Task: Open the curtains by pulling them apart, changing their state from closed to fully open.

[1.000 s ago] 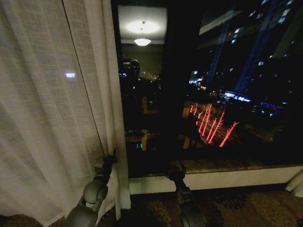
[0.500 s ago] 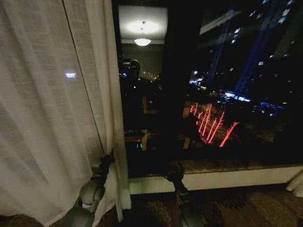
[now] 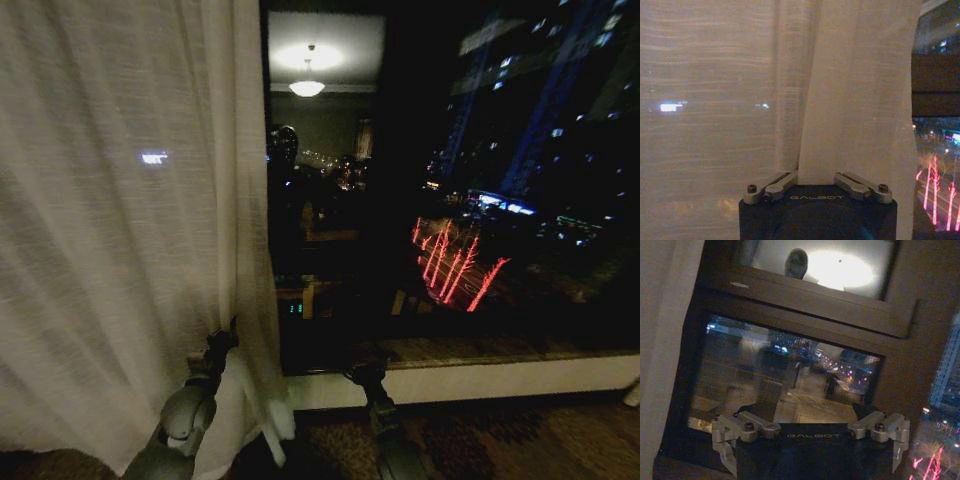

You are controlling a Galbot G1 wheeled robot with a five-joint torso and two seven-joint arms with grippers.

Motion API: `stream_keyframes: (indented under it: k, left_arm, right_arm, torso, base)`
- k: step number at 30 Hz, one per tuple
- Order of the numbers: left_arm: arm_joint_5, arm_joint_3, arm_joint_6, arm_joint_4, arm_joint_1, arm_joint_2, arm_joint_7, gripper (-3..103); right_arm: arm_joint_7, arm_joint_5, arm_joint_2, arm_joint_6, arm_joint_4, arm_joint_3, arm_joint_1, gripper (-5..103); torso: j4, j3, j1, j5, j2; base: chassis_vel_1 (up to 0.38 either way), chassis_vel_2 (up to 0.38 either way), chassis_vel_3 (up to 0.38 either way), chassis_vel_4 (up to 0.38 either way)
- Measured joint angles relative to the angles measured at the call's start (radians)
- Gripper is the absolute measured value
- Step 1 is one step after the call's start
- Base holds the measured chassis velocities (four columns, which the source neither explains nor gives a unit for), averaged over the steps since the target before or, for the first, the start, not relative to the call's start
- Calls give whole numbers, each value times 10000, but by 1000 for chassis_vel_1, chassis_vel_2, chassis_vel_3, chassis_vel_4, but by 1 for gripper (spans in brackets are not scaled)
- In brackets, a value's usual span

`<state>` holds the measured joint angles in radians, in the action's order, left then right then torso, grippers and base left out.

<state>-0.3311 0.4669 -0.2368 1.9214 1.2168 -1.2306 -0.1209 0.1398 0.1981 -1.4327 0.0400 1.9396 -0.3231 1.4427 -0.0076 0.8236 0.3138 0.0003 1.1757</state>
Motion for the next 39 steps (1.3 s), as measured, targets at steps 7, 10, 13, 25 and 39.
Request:
stream_keyframes:
  k: [7,10,13,25,39]
  left_arm:
    - [15,147,22,225,308,-60,32,0]
    - [20,232,30,325,463,-69,44,0]
    - [21,334,29,431,622,-71,52,0]
    - [35,543,29,840,1055,-135,64,0]
    - [82,694,125,1118,1418,-319,92,0]
  right_arm:
    - [0,0,24,-70,40,62,44,100]
    - [0,0,24,-72,62,127,63,100]
    - [0,11,21,-73,95,187,84,100]
    - [9,39,43,-124,285,272,259,100]
    - [22,83,30,-353,504,394,558,100]
  torso:
    - [-1,-1,0,0,0]
    - [-1,-1,0,0,0]
    - [1,-1,0,-1,0]
    - [0,-1,0,-1,0]
    - [-1,-1,-1,2,1]
  base:
    - [326,311,-344,-328]
    - [350,352,-359,-333]
    - [357,380,-362,-349]
    - [351,355,-353,-353]
    - [347,356,-352,-348]
